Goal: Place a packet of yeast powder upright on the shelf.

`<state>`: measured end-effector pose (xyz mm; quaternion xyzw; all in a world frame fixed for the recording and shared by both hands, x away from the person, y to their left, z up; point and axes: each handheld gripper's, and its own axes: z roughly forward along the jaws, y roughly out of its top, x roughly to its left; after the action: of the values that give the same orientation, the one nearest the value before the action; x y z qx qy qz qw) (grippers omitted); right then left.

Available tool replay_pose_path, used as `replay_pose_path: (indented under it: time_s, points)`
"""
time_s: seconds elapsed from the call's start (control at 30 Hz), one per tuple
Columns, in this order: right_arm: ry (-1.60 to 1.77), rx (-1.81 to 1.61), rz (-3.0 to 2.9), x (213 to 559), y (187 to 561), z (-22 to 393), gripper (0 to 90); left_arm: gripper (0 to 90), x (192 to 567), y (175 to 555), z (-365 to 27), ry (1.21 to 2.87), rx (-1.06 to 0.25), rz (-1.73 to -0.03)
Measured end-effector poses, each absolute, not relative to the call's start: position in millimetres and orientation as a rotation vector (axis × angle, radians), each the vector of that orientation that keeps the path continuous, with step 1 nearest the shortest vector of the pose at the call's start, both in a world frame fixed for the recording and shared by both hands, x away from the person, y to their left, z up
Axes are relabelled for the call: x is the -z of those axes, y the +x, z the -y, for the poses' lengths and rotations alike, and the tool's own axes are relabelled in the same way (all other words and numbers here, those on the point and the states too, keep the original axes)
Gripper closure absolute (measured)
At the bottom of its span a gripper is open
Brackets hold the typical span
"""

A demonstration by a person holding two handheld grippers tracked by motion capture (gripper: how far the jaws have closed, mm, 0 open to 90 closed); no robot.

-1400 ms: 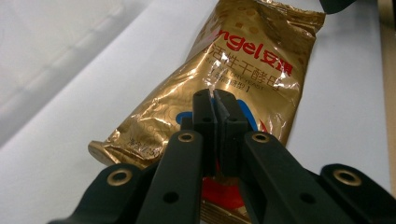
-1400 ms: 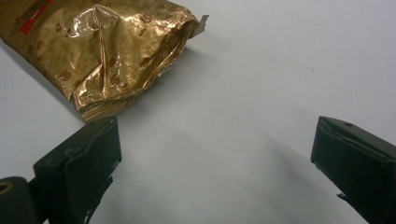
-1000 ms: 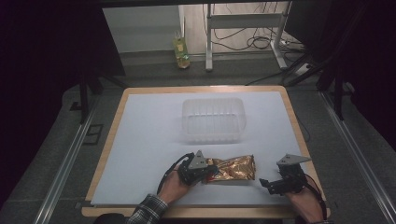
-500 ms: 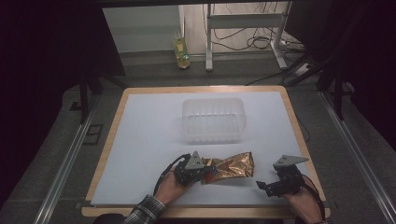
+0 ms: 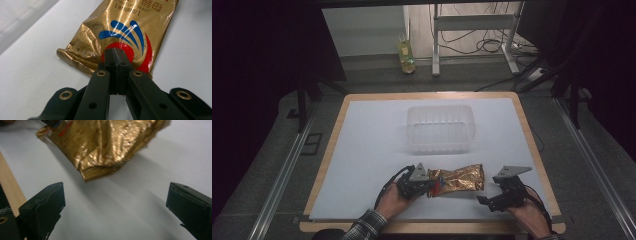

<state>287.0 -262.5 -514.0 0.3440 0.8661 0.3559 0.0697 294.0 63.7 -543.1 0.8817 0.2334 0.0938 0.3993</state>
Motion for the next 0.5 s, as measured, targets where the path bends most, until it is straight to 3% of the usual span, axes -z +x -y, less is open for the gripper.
replay_pose_path:
  time_s: [0.5]
  points:
    - [1.043,-1.230,-2.708,519.0,305.9,236.1,3.1,89.6,544.1,293.5,-62.9,2.207,-0.227,-0.610]
